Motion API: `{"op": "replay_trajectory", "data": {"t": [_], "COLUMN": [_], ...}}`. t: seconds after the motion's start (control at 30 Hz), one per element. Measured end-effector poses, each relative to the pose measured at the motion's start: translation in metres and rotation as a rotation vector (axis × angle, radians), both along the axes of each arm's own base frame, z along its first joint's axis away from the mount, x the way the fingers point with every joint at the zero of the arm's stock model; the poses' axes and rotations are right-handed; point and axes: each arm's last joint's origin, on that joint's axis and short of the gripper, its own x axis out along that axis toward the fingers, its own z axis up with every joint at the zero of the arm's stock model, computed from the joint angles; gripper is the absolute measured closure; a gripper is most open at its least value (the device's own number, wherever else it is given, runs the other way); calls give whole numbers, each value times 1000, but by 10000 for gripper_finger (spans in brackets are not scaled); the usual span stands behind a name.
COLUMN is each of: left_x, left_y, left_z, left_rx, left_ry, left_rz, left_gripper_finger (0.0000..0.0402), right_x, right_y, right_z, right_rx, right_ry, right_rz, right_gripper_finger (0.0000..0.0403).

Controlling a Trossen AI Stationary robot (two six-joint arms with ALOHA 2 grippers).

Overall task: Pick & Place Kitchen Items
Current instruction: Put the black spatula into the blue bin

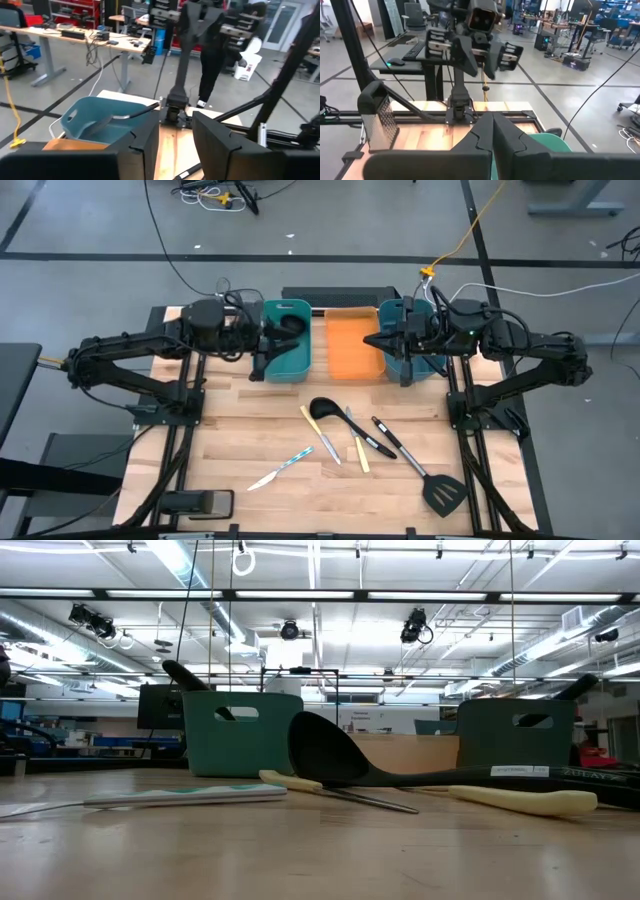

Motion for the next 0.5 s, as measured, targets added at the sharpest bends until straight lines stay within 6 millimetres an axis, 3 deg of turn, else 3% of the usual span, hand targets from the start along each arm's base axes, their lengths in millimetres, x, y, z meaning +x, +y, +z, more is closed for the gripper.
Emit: {"op": "replay_trajectory", "data": {"t": [0.5], "left_x": [0], "left_y": [-4], "left_z": [0], "left_rx": [-10], "left_ry": [-2], "left_rz": [-17], "left_gripper_finger": [344], "right_x": [0], "right_y": [1], "right_z": [-3], "right_rx": [0], "right_ry": [27], "right_rz": [5], "right_gripper_finger": [390]}}
